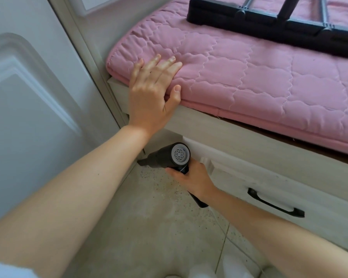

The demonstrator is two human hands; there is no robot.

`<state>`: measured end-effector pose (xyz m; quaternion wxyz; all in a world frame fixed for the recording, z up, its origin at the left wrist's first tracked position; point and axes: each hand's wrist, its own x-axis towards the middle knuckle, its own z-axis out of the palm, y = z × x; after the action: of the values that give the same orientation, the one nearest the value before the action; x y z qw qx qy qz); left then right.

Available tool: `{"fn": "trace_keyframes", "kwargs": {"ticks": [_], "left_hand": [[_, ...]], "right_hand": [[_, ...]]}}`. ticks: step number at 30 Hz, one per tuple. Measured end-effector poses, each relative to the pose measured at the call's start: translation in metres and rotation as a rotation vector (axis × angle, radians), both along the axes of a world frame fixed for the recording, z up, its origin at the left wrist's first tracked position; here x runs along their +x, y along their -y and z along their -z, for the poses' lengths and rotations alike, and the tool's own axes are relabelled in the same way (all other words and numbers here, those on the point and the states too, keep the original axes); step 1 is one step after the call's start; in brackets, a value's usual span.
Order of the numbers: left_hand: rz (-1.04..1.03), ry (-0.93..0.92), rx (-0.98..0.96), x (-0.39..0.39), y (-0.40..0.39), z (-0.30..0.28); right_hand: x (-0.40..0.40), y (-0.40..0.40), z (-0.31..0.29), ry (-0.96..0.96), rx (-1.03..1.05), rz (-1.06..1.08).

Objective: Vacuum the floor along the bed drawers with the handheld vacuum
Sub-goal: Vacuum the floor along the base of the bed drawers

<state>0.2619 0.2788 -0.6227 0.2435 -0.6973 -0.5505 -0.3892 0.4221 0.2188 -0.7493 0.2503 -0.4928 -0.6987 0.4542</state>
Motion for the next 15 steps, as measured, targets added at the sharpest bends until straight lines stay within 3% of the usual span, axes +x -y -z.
{"fn": "trace_keyframes", "kwargs": {"ticks": [15], "left_hand": [[-0.01,0.008,0.041,0.0017,-0.0022,0.0039]], "right_hand": [[0.0026,-0.0017,0.002,0.077,0.063,-0.035]]}}
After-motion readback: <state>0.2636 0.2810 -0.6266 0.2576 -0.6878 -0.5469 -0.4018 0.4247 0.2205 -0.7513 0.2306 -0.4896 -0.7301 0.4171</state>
